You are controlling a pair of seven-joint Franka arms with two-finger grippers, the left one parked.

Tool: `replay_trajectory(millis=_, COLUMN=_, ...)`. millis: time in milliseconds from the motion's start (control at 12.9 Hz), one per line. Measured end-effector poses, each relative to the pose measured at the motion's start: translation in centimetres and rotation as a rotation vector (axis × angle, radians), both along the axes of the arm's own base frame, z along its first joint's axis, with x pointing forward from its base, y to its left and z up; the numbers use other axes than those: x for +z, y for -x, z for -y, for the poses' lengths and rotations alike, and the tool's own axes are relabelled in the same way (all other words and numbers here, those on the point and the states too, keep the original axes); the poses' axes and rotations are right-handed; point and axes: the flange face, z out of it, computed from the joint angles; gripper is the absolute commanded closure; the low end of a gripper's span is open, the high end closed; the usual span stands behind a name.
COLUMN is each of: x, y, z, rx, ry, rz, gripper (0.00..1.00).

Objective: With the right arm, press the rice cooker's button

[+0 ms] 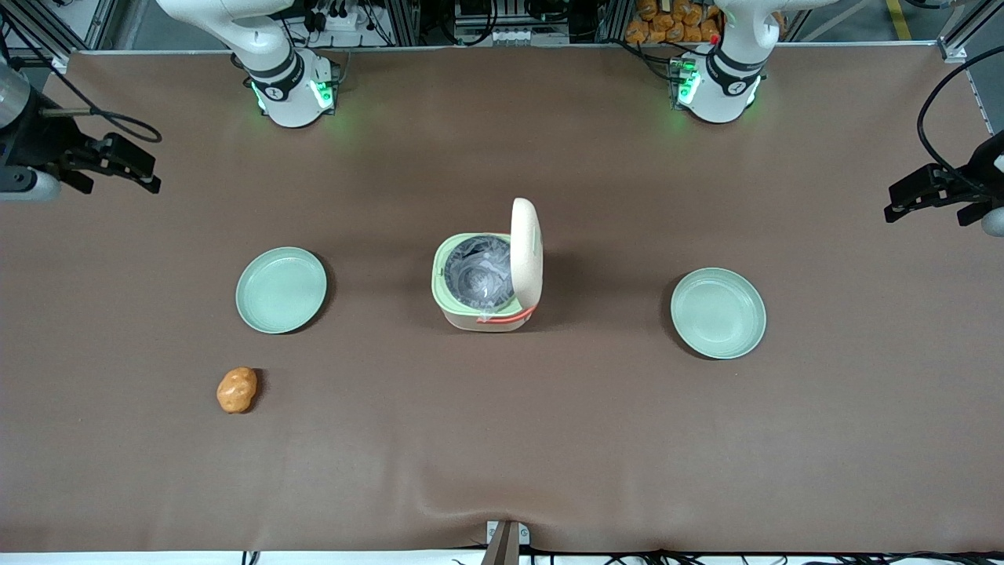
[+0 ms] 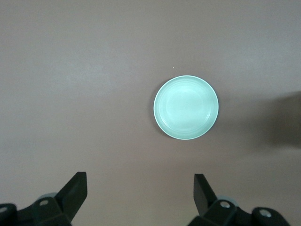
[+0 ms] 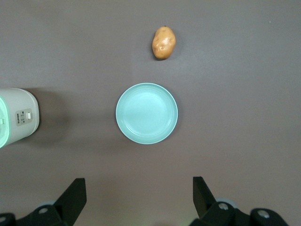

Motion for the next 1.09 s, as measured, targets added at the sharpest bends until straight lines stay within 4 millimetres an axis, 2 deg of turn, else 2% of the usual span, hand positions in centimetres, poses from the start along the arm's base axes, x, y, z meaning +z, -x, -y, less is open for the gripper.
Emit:
replay_trajectory(millis=310, x=1.0, y=0.5, z=1.1, rx=-0.009, ry=-0.003, rz=0.03, gripper=0.0)
replay_trajectory(millis=1085, x=2.5, y=0.1, z=1.3, rx=0.035, ry=0.0, rz=0.076, gripper=0.0)
